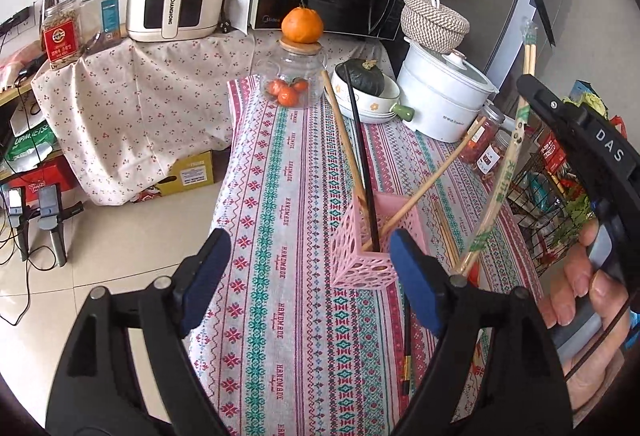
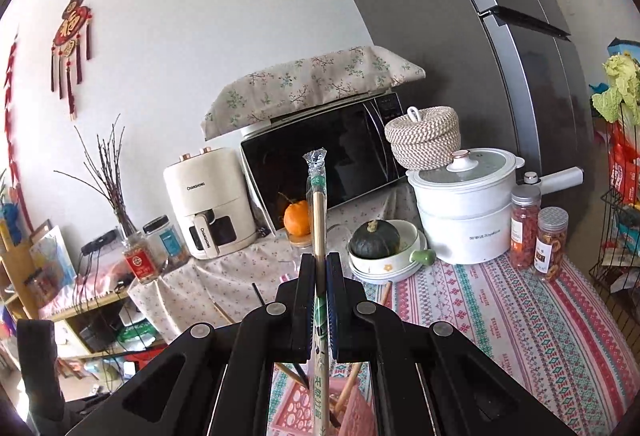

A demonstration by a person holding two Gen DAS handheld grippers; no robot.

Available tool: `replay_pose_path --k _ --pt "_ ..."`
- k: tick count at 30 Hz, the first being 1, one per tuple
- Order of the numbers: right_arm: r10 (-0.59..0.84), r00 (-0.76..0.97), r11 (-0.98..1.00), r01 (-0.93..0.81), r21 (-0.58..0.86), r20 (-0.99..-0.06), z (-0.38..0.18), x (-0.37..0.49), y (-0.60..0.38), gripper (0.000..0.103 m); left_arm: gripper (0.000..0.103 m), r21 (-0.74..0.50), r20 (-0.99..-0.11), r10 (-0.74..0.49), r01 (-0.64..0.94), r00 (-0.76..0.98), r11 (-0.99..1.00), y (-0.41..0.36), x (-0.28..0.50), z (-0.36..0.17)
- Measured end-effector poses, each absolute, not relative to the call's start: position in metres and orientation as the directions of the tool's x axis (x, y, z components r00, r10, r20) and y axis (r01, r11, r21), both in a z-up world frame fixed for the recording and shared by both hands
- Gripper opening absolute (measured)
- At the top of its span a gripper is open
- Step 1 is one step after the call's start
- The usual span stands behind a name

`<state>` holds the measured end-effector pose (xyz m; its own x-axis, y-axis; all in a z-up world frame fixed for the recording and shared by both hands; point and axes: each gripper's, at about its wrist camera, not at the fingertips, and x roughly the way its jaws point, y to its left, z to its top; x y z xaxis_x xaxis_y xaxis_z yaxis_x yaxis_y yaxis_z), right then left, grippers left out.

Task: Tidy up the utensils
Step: 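Lower the green-taped chopstick into the pink basket and open the right tool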

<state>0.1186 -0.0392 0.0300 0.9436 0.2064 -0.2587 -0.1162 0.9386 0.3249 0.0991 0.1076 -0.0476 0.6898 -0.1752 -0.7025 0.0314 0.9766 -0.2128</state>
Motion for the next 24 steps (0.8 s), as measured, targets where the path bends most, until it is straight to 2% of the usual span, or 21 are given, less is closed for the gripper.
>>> replay_pose_path --k 11,20,22,24 --pt "0.037 0.981 0.967 0.013 0.255 -0.189 0.003 0.148 0.008 0.006 0.082 -0.269 -0.728 -0.190 -0.019 0.659 0.963 0.133 0.103 -0.055" --pt "0.082 0.958 0.964 -0.007 0.264 -0.276 -0.025 0.143 0.012 0.010 0.082 -0.263 -0.738 -0.183 -0.027 0.649 0.964 0.133 0.106 -0.058" --pt "0.093 0.952 0.963 -0.012 0.268 -0.292 -0.024 0.140 0.008 0.015 0.082 -0.257 -0.739 -0.181 -0.023 0.649 0.966 0.131 0.106 -0.058" --pt "0.104 0.951 0.960 -0.020 0.280 -0.291 -0.019 0.135 0.001 0.032 0.082 -0.250 -0.740 -0.181 -0.015 0.648 0.968 0.128 0.105 -0.058"
